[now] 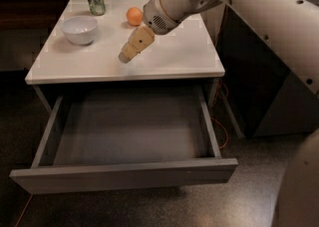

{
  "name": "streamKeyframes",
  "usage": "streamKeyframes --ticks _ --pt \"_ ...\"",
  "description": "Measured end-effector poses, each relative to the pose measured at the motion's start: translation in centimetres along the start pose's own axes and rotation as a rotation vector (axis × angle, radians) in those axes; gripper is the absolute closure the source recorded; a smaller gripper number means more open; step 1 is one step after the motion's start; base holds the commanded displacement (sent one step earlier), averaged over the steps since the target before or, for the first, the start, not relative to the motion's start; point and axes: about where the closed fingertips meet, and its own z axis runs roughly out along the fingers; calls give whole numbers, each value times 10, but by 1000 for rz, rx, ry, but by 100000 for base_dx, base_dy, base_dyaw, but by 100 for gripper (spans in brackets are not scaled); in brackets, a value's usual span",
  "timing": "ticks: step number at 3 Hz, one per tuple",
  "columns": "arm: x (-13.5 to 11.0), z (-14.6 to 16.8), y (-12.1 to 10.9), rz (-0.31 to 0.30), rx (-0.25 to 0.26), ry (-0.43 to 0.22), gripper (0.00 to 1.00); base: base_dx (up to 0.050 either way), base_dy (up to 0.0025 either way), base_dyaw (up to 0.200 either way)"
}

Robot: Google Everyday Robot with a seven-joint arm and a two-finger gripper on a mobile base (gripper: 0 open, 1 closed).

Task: Place orange into top drawer

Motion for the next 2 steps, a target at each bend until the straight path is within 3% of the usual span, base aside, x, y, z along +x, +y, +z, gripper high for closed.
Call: streamKeyframes --ticks 1,2 --pt "4 29 -68 110 57 -51 0 0 0 0" --pt "10 53 -108 172 100 -56 0 0 0 0"
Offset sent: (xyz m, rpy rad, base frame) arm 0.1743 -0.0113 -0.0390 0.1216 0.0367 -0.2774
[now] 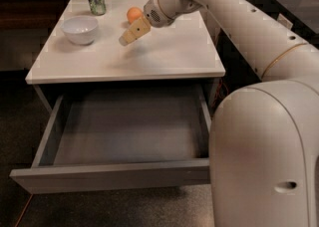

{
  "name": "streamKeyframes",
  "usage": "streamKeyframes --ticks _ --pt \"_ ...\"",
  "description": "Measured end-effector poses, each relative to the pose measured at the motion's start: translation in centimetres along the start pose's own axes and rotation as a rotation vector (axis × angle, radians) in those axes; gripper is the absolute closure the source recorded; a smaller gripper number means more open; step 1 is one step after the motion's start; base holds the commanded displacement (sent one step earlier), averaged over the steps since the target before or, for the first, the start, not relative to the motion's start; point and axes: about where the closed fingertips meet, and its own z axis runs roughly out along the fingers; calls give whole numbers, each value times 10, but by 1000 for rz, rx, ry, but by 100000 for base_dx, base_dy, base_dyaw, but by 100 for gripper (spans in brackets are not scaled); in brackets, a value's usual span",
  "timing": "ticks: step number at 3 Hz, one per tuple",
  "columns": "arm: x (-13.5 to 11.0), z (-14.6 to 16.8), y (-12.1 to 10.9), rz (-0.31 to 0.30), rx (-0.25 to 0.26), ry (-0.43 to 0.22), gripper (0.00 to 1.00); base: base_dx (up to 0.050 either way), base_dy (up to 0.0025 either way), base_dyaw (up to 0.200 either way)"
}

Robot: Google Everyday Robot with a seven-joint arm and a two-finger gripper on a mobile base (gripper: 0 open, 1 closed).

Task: Place orange into top drawer

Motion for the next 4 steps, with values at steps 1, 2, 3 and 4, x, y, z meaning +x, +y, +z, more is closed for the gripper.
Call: streamKeyframes --ticks 1,2,3,4 --pt "5 32 -38 64 67 -1 0 0 0 0" --pt "4 59 -80 113 163 -44 0 0 0 0" --pt "1 68 -102 138 216 -80 0 0 0 0" --pt "-11 80 -115 151 229 -129 0 0 0 0"
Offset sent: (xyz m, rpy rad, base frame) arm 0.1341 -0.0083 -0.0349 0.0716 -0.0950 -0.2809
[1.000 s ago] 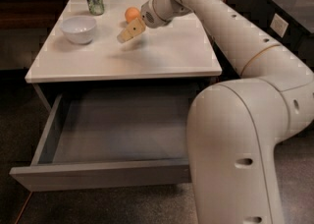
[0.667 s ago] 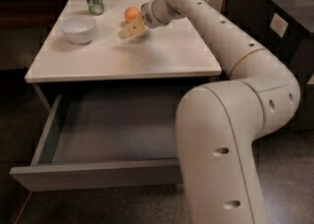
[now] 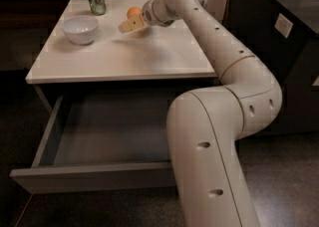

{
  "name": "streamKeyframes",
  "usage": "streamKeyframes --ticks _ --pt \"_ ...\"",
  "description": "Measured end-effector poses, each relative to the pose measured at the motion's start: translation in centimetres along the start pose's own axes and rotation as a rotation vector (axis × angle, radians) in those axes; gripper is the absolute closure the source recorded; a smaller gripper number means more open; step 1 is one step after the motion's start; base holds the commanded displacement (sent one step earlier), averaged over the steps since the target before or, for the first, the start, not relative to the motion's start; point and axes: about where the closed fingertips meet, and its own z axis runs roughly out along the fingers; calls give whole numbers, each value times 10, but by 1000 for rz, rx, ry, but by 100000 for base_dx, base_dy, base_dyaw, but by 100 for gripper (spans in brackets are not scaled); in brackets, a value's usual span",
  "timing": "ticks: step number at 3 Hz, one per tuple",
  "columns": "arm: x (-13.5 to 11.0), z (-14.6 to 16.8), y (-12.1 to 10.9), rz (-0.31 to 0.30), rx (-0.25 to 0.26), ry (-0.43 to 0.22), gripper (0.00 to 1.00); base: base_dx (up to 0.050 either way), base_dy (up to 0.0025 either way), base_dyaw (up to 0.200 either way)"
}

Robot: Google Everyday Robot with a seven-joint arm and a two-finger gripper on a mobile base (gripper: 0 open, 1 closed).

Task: Place orange into top drawer

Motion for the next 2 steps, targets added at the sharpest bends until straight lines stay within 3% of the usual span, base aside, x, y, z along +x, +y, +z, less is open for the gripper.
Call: streamKeyframes --ticks 2 --pt "-14 22 -8 42 -3 -67 3 0 0 0"
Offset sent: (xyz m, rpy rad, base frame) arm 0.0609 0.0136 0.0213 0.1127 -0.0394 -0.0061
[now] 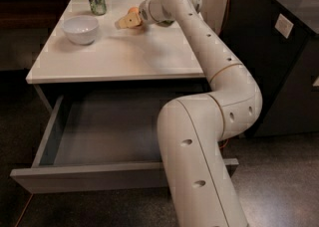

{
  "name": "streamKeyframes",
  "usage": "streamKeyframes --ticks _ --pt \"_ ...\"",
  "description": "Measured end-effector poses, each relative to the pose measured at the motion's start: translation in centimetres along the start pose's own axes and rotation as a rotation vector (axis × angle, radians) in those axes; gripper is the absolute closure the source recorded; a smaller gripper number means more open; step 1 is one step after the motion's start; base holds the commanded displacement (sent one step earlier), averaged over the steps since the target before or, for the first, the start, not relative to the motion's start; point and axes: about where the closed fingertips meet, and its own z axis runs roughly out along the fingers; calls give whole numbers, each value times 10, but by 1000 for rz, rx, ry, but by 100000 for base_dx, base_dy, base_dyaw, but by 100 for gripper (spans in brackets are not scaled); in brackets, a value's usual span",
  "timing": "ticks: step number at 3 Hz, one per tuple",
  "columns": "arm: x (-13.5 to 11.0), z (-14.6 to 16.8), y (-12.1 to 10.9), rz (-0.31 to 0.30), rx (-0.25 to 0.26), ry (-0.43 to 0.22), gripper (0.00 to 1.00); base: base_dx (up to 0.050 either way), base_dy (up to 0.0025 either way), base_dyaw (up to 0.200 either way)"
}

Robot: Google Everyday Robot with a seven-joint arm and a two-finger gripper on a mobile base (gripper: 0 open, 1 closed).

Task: Place orange into top drawer

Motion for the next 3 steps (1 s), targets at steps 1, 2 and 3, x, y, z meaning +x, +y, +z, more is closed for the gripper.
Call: streamKeyframes --ticks 1,2,3 --pt "2 0 -9 13 19 5 33 0 0 0" --pt "3 -5 -13 12 22 9 56 0 0 0" --pt "-10 -16 -10 -12 8 -13 80 0 0 0"
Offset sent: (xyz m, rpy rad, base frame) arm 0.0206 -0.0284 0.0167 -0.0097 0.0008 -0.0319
